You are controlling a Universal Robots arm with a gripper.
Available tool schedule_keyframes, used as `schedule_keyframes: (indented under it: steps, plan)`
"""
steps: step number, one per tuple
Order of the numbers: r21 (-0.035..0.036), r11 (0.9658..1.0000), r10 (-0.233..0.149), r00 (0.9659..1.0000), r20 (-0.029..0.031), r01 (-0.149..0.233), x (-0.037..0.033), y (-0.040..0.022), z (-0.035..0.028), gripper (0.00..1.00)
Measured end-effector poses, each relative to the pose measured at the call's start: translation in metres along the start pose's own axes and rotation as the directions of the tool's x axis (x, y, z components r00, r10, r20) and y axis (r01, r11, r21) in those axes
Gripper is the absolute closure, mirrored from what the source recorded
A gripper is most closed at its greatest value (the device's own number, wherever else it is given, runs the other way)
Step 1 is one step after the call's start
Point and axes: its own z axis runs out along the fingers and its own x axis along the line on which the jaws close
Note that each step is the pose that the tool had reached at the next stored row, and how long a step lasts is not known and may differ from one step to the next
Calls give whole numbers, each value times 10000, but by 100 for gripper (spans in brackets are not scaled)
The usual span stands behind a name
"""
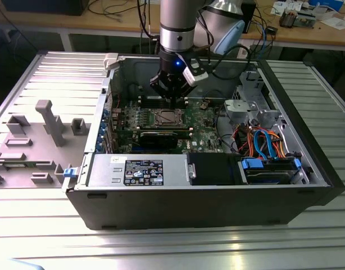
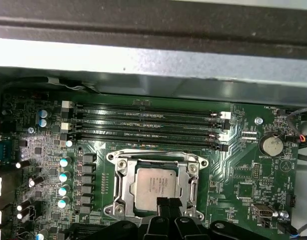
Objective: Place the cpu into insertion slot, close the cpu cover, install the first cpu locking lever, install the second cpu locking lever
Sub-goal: 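Install the first cpu locking lever, then install the second cpu locking lever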
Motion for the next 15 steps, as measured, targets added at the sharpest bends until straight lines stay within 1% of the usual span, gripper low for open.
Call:
schedule_keyframes:
  steps: [6, 8, 10, 12, 13, 14, 15]
  plan:
    - [0, 10000, 0, 10000, 0, 0, 0, 0, 0, 89]
    - [1, 10000, -2, 10000, -1, 2, 0, -9, 0, 89]
    - [1, 10000, 0, 10000, -1, 0, 2, -33, 2, 89]
    - [-1, 10000, 0, 10000, 1, 0, 5, -83, 7, 89]
    - [-17, 10000, 0, 10000, 2, 0, 10, -154, 13, 89]
    - [-57, 10000, 2, 10000, 4, -2, 14, -209, 17, 89]
    - [-82, 10000, 2, 10000, 6, -2, 17, -243, 20, 89]
